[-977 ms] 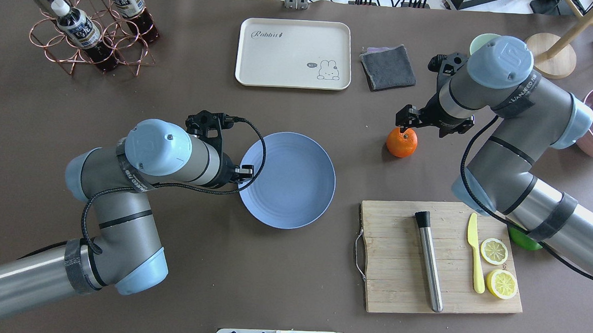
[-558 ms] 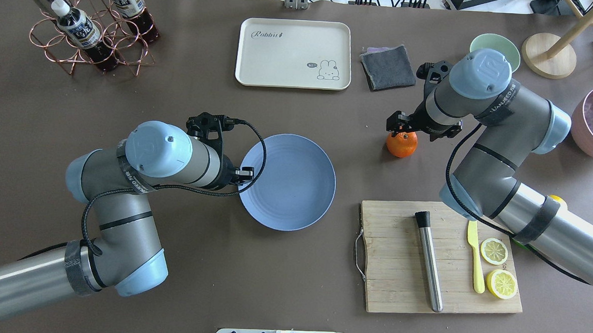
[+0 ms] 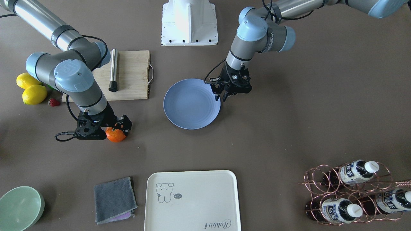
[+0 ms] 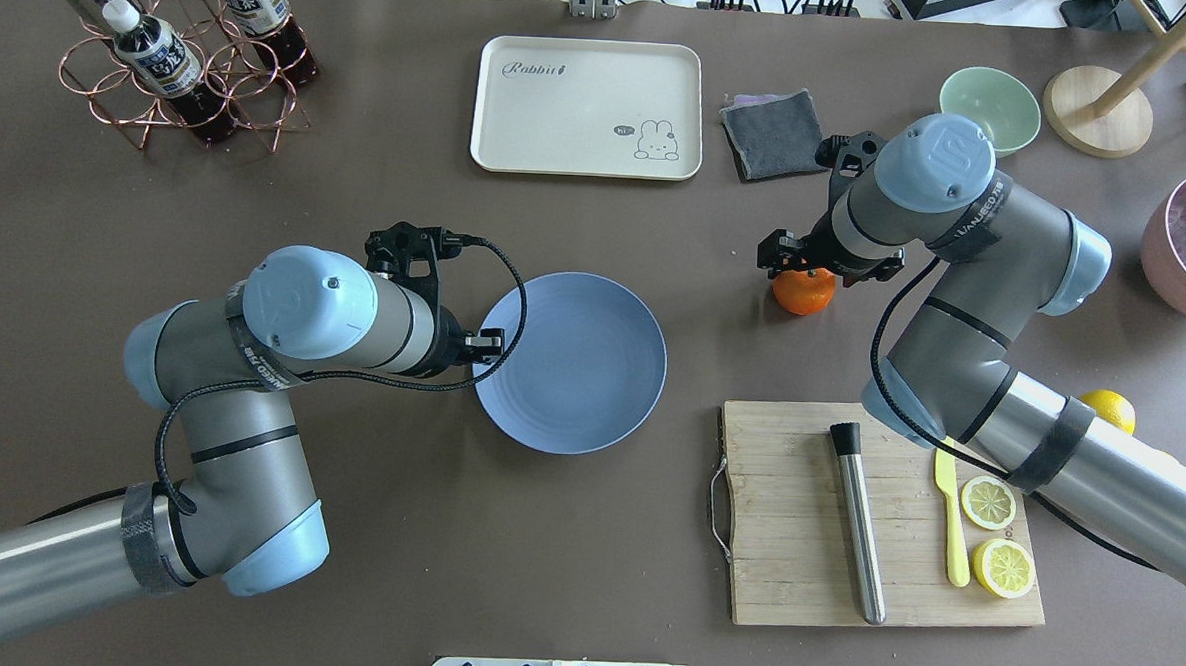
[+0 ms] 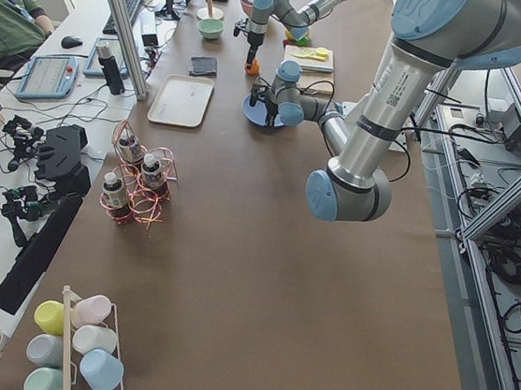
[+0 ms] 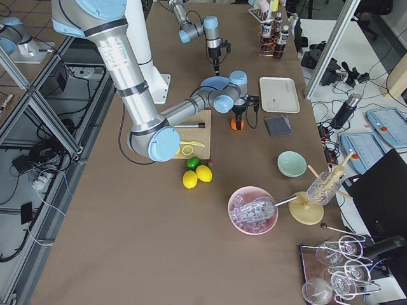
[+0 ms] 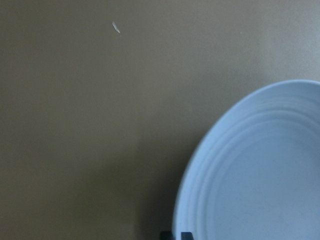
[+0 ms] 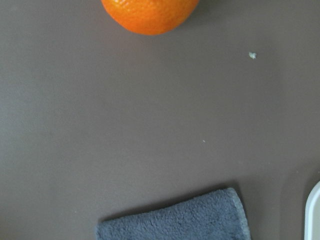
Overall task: Pick orange to plate
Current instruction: 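Lower the right gripper onto the orange and grasp it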
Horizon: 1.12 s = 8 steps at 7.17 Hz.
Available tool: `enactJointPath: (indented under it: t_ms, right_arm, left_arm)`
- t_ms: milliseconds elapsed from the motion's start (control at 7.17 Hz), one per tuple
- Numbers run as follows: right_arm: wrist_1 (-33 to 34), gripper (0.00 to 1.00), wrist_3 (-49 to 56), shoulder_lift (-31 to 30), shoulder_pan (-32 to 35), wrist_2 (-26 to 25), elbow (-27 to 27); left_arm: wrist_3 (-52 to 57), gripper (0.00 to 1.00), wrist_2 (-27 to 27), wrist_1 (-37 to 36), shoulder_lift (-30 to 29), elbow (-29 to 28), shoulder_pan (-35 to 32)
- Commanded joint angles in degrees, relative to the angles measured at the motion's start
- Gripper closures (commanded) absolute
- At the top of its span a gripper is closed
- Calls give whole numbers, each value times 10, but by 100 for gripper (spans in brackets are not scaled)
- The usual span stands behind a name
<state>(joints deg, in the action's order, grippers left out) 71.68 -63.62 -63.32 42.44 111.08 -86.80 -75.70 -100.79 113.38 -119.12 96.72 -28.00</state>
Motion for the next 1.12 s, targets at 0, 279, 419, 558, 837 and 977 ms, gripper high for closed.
enactJointPath:
  t_ms: [0, 279, 419, 558, 837, 977]
  right_arm:
    - [-2, 0, -25, 0, -19, -19, 1]
    - [-1, 79, -18, -2, -23, -54, -4]
    - [0, 94, -20, -1, -12, -53, -5]
    - [6, 100, -26, -1, -2, -50, -15]
    - [44, 100, -32, 11, 3, -27, -58]
    - [56, 100, -40, 27, 2, -22, -65]
  left_arm:
    - [-1, 2, 9, 1, 4, 5, 1]
    - [-1, 2, 9, 1, 4, 9, 1]
    - [-1, 2, 9, 2, 6, 10, 1]
    - [0, 2, 9, 2, 6, 11, 0]
    - [40, 2, 14, 1, 36, 35, -8]
    - [62, 2, 24, 0, 68, 62, -20]
